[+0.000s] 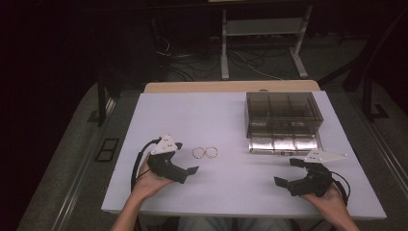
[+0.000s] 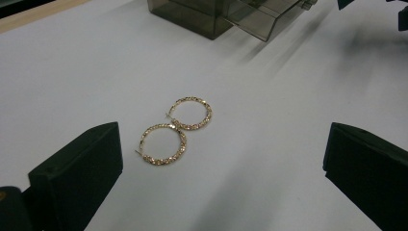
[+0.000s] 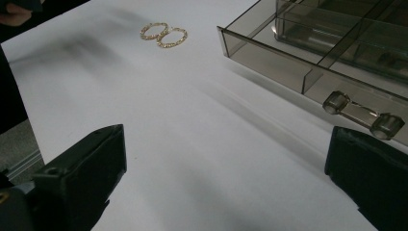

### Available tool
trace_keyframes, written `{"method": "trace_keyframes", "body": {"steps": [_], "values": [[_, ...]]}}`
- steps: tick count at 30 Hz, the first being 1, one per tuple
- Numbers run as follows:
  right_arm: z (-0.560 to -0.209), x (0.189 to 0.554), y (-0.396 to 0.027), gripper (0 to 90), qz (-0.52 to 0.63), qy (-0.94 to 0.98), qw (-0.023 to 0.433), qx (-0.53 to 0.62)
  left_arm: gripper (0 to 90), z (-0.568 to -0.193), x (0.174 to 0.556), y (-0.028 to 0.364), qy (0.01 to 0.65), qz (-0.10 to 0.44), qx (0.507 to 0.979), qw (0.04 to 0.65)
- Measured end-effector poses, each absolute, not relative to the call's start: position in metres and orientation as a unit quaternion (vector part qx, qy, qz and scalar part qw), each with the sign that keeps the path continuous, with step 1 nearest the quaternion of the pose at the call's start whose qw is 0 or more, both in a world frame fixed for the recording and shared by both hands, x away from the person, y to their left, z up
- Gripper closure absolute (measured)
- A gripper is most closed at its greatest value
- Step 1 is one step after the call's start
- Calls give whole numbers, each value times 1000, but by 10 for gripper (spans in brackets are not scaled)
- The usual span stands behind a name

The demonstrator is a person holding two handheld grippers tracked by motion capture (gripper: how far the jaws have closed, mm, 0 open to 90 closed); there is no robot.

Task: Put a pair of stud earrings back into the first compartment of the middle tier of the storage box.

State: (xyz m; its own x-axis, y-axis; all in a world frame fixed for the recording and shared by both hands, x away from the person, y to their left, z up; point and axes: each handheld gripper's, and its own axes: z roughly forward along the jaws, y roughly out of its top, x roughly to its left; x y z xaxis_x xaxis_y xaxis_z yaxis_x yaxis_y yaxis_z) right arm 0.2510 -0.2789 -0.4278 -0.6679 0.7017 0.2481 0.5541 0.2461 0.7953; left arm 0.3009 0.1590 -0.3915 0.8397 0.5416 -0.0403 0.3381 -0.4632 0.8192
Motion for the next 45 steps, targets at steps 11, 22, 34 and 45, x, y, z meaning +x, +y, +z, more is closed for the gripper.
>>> {"method": "trace_keyframes", "body": {"steps": [11,22,34,45], "values": [[-430,249,-278,2,460,791,77,396,0,-381,322,143,238,86,876,410],[-429,247,-277,2,463,793,74,389,130,-390,341,126,221,39,902,369],[-429,245,-278,2,461,795,76,387,269,-408,352,117,204,68,912,351],[-429,245,-278,2,458,797,79,385,415,-415,364,124,218,98,897,371]]}}
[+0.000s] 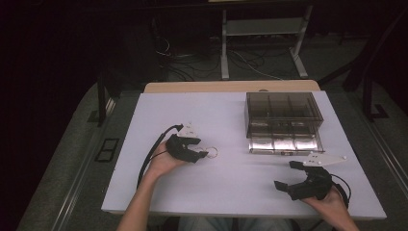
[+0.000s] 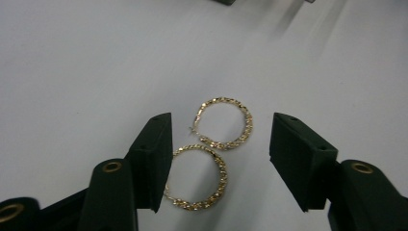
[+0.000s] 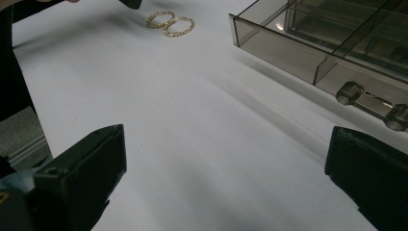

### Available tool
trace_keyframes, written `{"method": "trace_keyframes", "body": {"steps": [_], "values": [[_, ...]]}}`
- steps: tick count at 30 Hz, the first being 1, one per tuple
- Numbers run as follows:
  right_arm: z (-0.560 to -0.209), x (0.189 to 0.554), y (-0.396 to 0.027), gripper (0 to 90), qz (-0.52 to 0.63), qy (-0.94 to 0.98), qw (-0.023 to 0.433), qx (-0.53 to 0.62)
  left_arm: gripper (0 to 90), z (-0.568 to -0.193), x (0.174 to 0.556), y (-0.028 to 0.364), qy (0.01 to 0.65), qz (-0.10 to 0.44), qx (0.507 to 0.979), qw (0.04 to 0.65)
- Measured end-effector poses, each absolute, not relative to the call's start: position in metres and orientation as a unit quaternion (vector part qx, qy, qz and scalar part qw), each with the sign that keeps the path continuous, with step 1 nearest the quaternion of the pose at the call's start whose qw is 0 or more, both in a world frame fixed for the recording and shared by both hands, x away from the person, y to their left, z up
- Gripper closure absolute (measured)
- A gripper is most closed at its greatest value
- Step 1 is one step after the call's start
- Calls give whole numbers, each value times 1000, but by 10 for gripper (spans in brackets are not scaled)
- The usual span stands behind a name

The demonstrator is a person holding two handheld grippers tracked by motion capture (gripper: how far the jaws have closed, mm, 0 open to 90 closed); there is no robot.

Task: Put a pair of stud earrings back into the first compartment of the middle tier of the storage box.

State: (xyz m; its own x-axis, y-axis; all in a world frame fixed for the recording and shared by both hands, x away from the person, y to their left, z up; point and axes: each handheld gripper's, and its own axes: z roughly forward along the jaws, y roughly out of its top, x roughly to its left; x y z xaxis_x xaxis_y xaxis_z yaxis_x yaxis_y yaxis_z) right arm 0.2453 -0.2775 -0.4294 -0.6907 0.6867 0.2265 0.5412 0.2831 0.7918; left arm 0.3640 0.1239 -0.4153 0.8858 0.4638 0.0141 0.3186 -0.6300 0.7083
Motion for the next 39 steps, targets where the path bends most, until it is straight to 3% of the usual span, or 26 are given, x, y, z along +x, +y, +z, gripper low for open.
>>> {"method": "trace_keyframes", "body": {"steps": [17,34,39], "values": [[-431,245,-277,2,450,804,76,380,557,-433,371,122,222,69,913,335],[-431,245,-276,2,448,808,82,373,828,-437,372,121,215,51,922,318],[-431,245,-276,2,445,809,82,374,844,-438,373,123,227,40,917,325]]}}
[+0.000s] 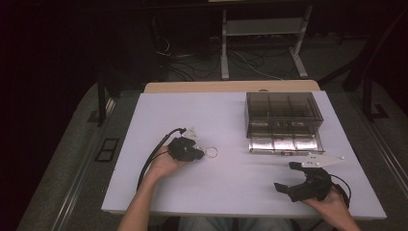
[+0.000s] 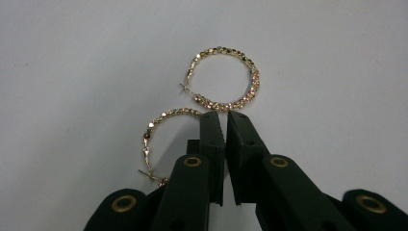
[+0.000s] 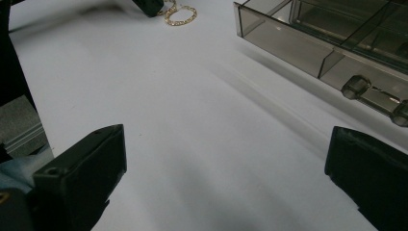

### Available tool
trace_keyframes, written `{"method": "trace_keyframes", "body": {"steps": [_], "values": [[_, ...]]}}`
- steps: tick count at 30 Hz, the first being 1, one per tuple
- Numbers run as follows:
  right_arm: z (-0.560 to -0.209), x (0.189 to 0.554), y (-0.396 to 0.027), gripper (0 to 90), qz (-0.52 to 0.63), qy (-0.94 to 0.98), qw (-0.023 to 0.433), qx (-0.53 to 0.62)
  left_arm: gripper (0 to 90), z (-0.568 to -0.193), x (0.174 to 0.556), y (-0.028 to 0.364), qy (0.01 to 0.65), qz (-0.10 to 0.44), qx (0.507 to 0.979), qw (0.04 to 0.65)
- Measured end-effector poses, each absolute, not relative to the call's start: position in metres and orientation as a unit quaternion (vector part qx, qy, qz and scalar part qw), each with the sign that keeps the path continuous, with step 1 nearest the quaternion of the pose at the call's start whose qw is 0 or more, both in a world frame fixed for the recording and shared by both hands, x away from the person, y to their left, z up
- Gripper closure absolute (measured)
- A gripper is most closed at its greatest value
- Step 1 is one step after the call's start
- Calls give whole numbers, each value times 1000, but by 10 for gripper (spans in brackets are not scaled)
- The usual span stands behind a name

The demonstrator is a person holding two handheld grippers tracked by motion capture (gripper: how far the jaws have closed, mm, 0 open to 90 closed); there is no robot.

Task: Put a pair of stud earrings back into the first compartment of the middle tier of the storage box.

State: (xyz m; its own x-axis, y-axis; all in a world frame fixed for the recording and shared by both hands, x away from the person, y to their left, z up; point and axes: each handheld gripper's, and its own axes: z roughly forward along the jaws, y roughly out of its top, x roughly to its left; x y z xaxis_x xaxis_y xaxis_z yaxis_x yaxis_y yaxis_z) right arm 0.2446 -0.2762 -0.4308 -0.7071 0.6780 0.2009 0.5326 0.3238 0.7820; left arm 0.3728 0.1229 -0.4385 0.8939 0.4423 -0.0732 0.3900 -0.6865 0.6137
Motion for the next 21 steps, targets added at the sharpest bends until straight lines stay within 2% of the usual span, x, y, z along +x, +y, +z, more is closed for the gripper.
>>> {"method": "trace_keyframes", "body": {"steps": [10,21], "values": [[-430,244,-276,2,446,810,84,371,856,-440,377,127,271,9,902,337],[-430,244,-274,2,443,813,82,369,857,-433,376,131,284,-7,891,354]]}}
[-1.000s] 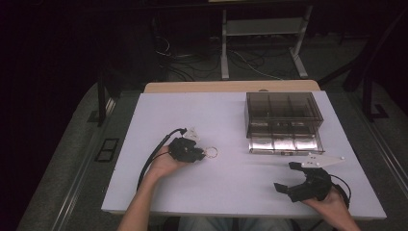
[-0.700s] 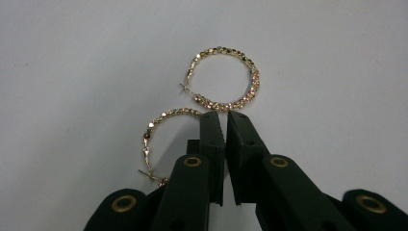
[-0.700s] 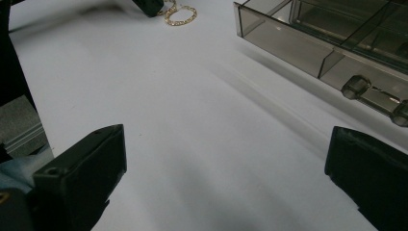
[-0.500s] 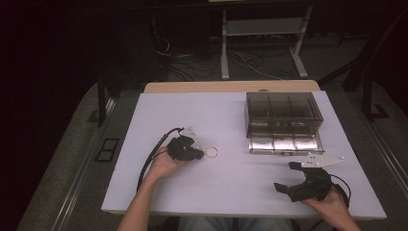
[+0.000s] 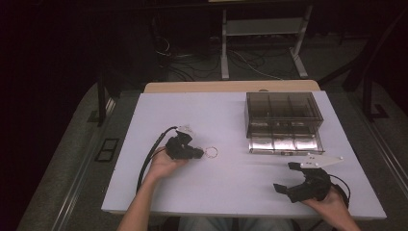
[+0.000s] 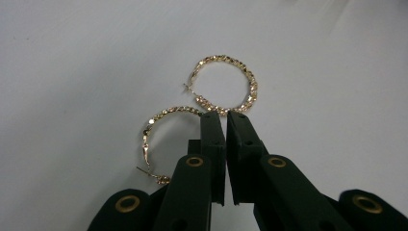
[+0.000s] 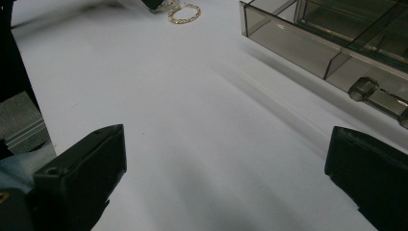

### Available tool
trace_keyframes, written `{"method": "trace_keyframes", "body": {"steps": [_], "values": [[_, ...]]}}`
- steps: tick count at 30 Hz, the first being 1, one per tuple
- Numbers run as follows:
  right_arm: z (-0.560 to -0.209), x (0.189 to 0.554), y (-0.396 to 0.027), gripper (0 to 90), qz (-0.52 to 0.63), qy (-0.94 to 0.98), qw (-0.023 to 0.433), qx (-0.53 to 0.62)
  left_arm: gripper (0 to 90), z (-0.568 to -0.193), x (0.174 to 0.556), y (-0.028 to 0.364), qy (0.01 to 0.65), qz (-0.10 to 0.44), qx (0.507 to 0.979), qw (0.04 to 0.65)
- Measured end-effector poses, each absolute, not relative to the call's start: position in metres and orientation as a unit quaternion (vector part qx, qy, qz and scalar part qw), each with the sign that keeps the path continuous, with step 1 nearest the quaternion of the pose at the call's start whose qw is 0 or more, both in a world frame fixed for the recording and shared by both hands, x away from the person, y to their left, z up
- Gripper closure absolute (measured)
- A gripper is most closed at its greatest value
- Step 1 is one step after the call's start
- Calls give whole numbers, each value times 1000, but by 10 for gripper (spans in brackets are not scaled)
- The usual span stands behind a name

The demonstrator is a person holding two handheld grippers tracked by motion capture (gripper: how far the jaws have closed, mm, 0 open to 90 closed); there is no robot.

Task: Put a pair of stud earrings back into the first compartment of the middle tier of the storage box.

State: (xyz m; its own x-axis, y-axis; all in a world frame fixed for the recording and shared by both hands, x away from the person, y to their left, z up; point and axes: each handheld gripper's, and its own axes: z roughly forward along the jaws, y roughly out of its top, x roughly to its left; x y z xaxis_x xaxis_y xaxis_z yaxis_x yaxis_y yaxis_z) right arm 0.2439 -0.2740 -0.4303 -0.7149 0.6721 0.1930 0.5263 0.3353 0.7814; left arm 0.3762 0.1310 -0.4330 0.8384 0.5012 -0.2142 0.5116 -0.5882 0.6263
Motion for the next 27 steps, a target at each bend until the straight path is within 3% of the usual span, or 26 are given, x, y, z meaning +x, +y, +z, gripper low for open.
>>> {"method": "trace_keyframes", "body": {"steps": [27], "values": [[-429,241,-274,2,444,813,87,367,856,-392,362,117,234,15,884,405]]}}
